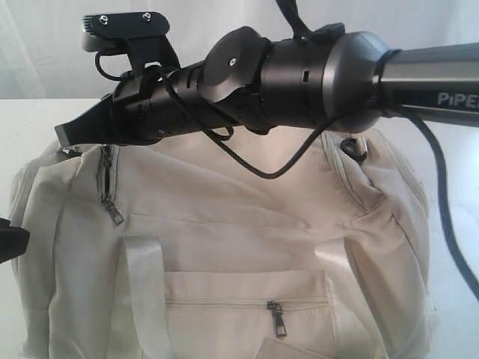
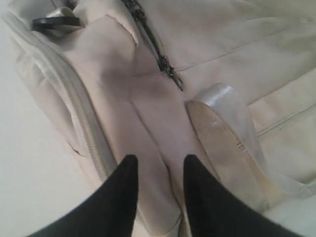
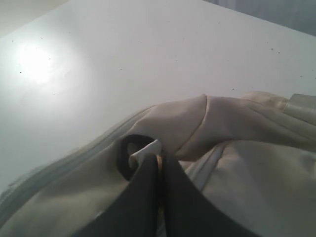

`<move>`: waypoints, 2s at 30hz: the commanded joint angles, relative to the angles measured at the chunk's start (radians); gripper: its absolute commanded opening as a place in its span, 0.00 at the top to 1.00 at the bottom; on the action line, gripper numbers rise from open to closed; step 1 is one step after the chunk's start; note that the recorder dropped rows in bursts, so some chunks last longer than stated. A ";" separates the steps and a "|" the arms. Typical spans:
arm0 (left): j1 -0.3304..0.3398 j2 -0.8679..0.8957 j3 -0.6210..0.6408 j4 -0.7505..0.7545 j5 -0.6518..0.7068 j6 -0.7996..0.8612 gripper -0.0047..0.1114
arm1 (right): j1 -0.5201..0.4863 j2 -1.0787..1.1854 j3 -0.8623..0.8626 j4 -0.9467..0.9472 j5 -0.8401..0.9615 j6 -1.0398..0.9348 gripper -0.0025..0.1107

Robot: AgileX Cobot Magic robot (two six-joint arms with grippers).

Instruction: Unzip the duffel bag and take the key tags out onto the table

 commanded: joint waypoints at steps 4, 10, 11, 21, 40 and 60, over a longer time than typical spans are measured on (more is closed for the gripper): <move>0.000 0.018 0.047 -0.023 -0.099 0.033 0.44 | -0.026 0.046 -0.088 -0.003 0.011 -0.021 0.98; 0.000 0.111 0.056 -0.064 -0.204 0.026 0.39 | -0.026 0.050 -0.119 -0.005 0.041 -0.021 0.98; 0.000 0.128 0.056 -0.081 -0.212 0.026 0.39 | -0.032 0.050 -0.125 -0.011 0.058 -0.022 0.98; 0.000 0.213 0.055 -0.197 -0.195 0.026 0.57 | -0.091 0.049 -0.147 -0.026 0.158 -0.019 0.98; 0.000 0.213 -0.027 0.017 0.160 -0.048 0.96 | -0.104 0.115 -0.217 -0.026 0.101 -0.030 0.98; 0.000 0.213 -0.027 0.212 0.211 -0.210 0.96 | -0.210 0.240 -0.323 -0.060 0.090 0.022 0.98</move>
